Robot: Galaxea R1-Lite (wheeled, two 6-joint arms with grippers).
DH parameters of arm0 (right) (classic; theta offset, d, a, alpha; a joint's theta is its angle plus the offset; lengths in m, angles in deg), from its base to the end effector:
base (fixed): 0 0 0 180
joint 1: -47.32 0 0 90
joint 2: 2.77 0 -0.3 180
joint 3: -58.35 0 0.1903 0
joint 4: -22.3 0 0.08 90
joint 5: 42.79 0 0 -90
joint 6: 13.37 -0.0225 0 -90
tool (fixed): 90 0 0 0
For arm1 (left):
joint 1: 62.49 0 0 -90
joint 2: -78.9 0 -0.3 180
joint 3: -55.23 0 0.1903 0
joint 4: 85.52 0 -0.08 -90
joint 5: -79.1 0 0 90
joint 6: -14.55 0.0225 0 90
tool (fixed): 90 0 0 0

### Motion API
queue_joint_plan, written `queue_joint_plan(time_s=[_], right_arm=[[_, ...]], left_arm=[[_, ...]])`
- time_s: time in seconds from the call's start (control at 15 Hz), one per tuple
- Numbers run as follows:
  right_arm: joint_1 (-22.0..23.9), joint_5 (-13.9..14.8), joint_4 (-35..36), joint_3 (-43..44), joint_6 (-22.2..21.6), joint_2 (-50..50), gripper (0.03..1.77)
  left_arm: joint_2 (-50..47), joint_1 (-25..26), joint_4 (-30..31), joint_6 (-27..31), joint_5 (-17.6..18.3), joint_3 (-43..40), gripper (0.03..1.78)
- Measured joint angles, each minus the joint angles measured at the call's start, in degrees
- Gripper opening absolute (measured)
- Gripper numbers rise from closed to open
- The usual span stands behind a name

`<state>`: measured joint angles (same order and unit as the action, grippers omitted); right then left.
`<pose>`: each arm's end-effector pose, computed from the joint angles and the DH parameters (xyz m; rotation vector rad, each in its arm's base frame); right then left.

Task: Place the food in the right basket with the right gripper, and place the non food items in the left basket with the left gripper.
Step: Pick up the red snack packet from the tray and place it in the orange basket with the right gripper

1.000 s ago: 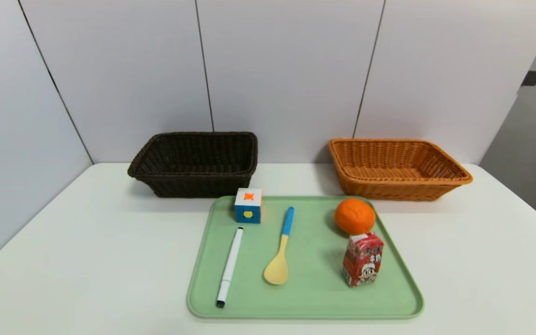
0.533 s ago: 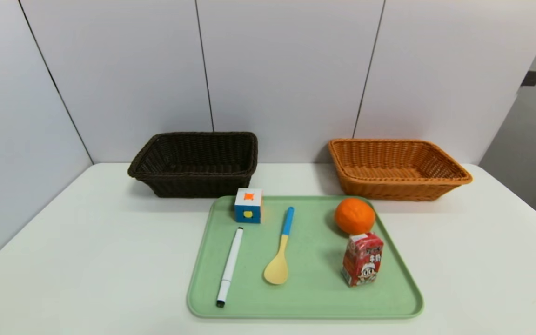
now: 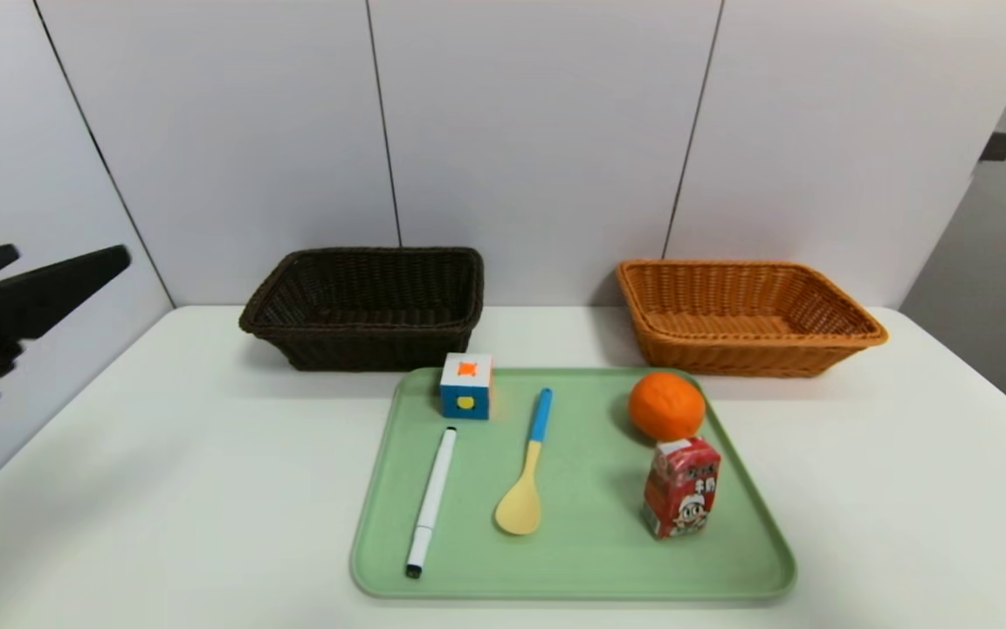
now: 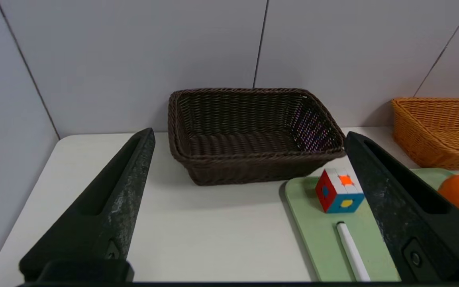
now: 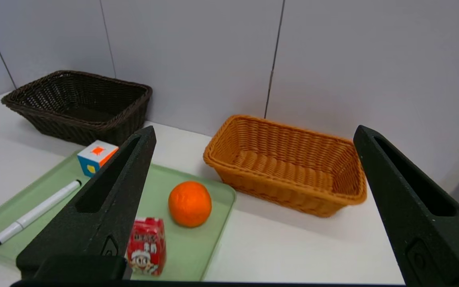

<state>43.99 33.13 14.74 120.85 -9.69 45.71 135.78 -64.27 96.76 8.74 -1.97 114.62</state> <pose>0.0865 0.0105 0.2822 -0.0743 -0.1224 0.2998 0.1279 -0.0075 0.2681 -0.0958 -0.0740 -0.1909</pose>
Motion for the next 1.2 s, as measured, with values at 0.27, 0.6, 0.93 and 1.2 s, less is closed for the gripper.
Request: queue_joint_plan(time_s=[0.27, 0.6, 0.93, 1.2], right_arm=[[-2.57, -1.77, 10.89, 1.05, 0.54, 16.96, 1.71], [-9.12, -3.85, 23.49, -15.02, 3.4, 26.21, 1.71], [-13.24, -4.66, 32.31, -29.96, 3.97, 20.57, 1.71], [-15.19, -5.27, 32.8, -37.21, 2.88, 16.15, 1.71]], left_arm=[[19.21, -2.73, 18.99, 0.69, -1.93, 3.19, 1.69], [29.88, -4.25, 26.03, 0.89, -4.71, 4.38, 1.69], [32.39, -4.39, 26.09, 0.69, -4.9, 4.85, 1.69], [33.22, -4.36, 26.17, 0.61, -4.96, 4.24, 1.69]])
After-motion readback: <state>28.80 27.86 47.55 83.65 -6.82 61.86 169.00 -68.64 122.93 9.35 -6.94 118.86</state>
